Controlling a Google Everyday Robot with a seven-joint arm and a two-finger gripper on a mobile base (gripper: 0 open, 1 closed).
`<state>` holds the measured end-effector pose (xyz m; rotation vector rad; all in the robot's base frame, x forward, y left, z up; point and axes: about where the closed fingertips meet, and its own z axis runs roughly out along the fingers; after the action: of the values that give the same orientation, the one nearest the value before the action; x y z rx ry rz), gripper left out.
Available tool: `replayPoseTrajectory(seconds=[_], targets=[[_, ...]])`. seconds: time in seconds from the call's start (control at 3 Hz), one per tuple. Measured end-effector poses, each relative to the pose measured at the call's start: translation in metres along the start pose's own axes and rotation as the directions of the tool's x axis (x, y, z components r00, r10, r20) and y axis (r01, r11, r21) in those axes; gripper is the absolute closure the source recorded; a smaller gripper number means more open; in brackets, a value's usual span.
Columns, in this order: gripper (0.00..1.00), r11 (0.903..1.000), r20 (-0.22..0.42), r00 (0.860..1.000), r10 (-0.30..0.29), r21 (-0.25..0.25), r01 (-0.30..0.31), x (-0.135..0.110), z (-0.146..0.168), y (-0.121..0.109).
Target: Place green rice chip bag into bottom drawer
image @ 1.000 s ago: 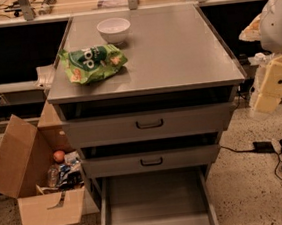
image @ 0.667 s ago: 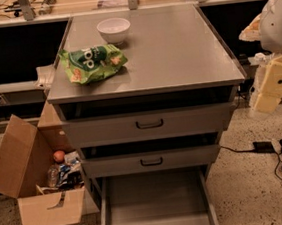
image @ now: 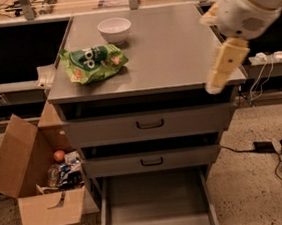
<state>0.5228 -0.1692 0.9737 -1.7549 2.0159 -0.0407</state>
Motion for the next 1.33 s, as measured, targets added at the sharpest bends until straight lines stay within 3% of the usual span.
replayPoseTrajectory(seconds=[0.33,0.67,1.0,1.33], targets=[[0.0,0.9994,0.125,0.991,-0.035,0.0,0.035,-0.034,0.032,-0.036],[0.0,0.9957,0.272,0.959,-0.078,-0.027,0.088,-0.089,0.073,-0.064],[0.0,0.9957,0.272,0.959,-0.078,-0.027,0.089,-0.09,0.073,-0.064],[0.0,0.9913,0.275,0.955,-0.115,-0.03,0.128,-0.104,0.087,-0.067]])
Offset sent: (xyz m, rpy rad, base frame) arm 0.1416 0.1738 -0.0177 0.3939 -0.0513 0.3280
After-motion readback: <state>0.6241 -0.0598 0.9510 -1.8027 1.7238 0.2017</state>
